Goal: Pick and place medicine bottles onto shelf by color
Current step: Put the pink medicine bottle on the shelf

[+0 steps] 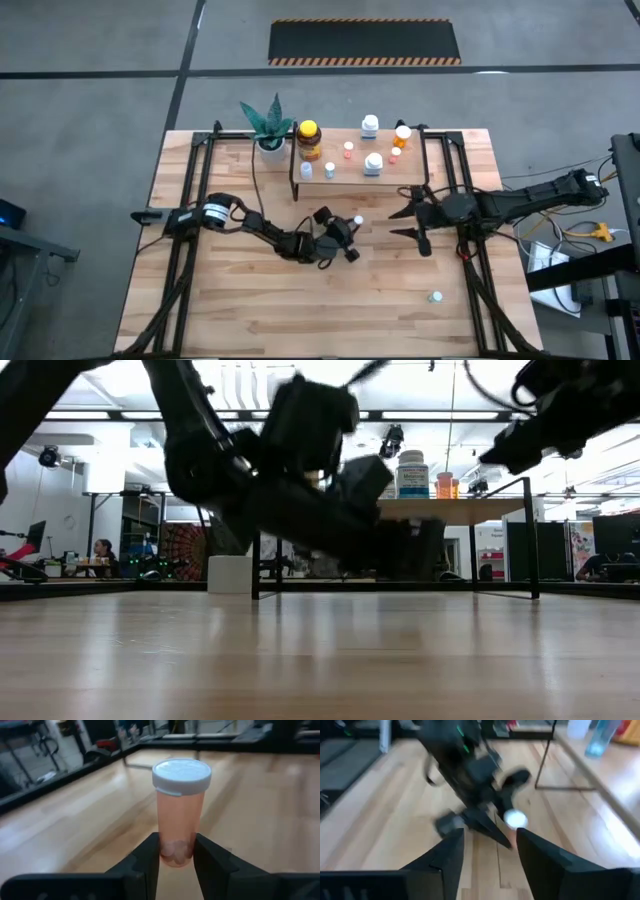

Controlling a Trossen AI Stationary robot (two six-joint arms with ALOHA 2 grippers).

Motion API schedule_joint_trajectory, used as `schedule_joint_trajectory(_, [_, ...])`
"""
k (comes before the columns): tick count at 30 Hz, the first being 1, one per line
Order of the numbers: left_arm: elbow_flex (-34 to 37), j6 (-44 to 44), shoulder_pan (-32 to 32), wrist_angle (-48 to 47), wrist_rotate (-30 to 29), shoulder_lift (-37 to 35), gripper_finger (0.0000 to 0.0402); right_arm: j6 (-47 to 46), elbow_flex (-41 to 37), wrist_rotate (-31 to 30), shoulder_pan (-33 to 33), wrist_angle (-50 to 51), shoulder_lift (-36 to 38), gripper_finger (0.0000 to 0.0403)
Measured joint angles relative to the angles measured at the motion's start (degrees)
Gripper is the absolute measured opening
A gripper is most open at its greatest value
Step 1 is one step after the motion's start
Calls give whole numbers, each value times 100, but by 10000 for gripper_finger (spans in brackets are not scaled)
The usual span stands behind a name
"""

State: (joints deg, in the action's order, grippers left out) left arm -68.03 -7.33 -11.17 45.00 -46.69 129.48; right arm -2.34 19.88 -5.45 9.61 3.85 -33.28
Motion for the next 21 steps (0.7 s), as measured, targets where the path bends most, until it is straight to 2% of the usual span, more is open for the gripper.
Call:
schedule_joint_trajectory(9, [6,325,-445,-60,15,-386,88,-95,483,-66,23,-762,-1615,231])
schedule_joint_trajectory(16, [17,336,-612,-105,14,-568,88,369,1281,-65,28,-743,-2702,226])
schedule_joint_trajectory(21, [17,328,-659,-100,-5,-585,89,615,1728,-60,28,-601,-3156,217])
